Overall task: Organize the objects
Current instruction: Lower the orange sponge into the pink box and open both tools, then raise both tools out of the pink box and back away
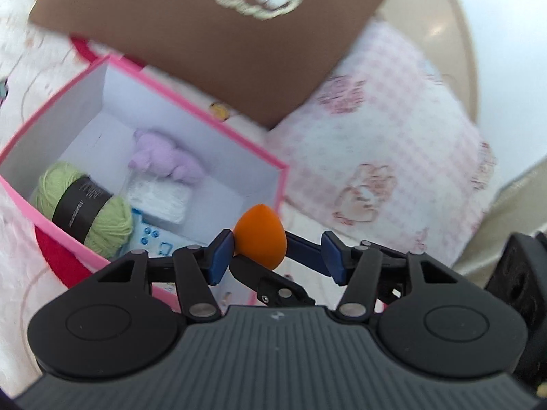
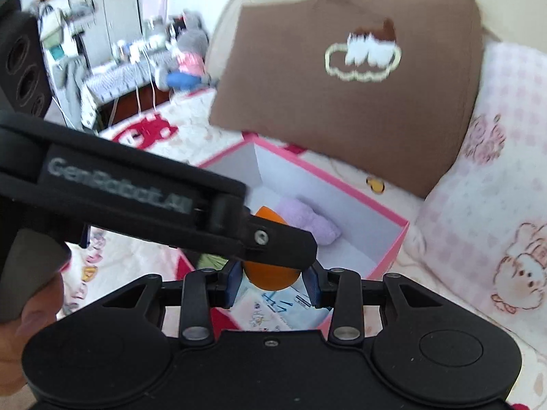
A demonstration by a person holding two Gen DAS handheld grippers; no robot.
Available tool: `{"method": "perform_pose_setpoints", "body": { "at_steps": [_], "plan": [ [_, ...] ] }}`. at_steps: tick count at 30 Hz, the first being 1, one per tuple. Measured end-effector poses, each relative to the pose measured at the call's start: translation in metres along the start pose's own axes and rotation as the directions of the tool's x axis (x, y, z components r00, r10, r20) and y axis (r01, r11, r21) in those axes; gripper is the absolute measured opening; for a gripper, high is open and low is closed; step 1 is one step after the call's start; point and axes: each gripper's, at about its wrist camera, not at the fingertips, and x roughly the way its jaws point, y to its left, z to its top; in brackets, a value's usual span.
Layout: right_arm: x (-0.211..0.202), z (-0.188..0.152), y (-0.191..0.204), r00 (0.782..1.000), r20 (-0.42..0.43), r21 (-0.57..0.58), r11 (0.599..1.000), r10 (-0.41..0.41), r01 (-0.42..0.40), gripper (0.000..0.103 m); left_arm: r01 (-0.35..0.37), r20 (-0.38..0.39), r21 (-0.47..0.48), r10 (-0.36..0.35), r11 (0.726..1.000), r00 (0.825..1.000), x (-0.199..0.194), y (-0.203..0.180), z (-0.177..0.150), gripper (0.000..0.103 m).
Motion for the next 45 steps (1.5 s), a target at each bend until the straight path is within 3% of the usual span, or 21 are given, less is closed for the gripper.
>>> {"method": "perform_pose_setpoints", "body": {
  "at_steps": [5,11,15,19,24,26,39,45],
  "plan": [
    [0.043,0.001,0.004,0.993,-0.066,-0.102,0.991,-0.097,0.090,0.043,-0.012,-0.026,-0.103,0.009,0.995,1.000,0.042,0.027,0.010,0.054],
    [0.073,0.004,-0.003,0.983,-0.105,-0.108,0.985,-0.149,0.138,0.043,-0.015,0.034,-0.068,0.017,0.998,0.999,0.064,0.036,0.012,0.051],
    [0.081,0.003,-0.002,0.987,-0.117,-0.077,0.991,-0.114,0.106,0.042,-0.052,0.040,-0.051,0.054,0.997,0.998,0.072,0.046,0.013,0.051],
    [0.085,0.001,-0.009,0.987,-0.116,-0.050,0.993,-0.114,0.109,0.042,0.009,0.032,-0.084,-0.006,0.996,0.999,0.078,0.055,0.011,0.050],
    [0.088,0.001,-0.011,0.986,-0.121,-0.055,0.993,-0.112,0.106,0.042,0.008,0.058,-0.054,-0.005,0.998,0.998,0.083,0.049,0.011,0.050],
    [0.085,0.001,-0.010,0.988,-0.110,-0.072,0.993,-0.105,0.097,0.042,0.018,0.072,-0.054,-0.014,0.998,0.997,0.081,0.049,0.011,0.050],
    [0.024,-0.023,-0.035,0.996,-0.056,0.035,0.996,-0.074,0.076,0.044,-0.088,0.081,-0.010,0.088,0.996,0.993,0.067,0.041,0.000,0.050],
    [0.000,-0.027,-0.041,0.995,-0.039,0.089,0.992,-0.087,0.090,0.045,-0.182,0.054,0.060,0.179,0.981,0.982,0.050,0.018,-0.010,0.050]
  ]
}}
